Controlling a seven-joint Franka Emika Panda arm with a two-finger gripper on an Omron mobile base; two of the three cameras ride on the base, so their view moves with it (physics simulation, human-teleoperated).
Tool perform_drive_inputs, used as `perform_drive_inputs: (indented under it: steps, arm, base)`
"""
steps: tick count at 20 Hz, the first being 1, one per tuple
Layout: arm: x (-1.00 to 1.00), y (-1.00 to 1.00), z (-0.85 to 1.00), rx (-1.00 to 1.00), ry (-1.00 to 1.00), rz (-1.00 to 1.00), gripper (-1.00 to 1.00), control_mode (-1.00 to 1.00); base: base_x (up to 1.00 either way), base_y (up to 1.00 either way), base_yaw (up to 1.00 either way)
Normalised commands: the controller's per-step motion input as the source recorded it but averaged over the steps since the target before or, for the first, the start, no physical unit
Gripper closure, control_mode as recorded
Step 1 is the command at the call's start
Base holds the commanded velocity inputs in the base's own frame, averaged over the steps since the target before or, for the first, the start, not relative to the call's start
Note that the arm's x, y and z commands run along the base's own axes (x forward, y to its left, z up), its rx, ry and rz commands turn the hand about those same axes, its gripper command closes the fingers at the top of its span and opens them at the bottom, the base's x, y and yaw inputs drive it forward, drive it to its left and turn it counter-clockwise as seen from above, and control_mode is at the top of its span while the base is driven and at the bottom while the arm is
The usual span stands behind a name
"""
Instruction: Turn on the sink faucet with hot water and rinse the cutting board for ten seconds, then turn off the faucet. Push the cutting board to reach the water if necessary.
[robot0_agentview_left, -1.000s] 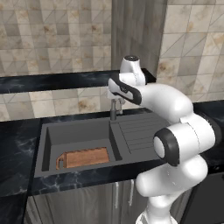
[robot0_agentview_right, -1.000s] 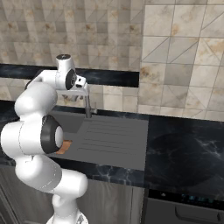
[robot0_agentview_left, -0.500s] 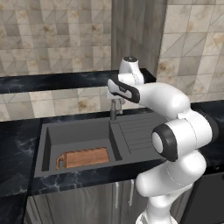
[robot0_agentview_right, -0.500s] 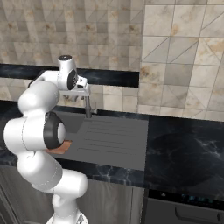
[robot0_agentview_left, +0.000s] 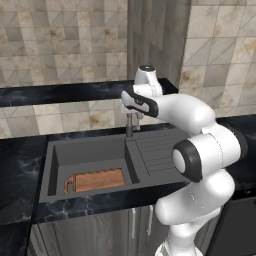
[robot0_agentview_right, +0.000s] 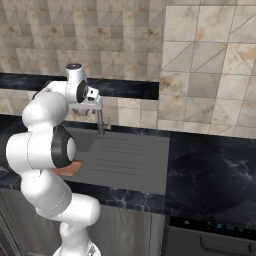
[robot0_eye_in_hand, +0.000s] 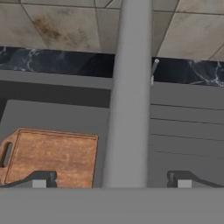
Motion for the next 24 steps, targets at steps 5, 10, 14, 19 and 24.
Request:
perform_drive_inputs:
  steps: [5,10,14,19,24]
  arm:
    - [0.08,0.23,0.00,0.00,0.00,0.00,-1.00,-1.00]
    - [0.17,0.27,0.00,0.00,0.00,0.00,-1.00,-1.00]
    - [0.24,0.27,0.00,0.00,0.00,0.00,-1.00,-1.00]
    - [0.27,0.28,0.00,0.00,0.00,0.00,-1.00,-1.00]
    - [0.29,0.35,-0.01,0.00,0.00,0.00,-1.00,-1.00]
  base:
    - [0.00,0.00,0.00]
    - [0.00,0.00,0.00]
    - [0.00,0.00,0.00]
    - [0.00,0.00,0.00]
    - [0.00,0.00,0.00]
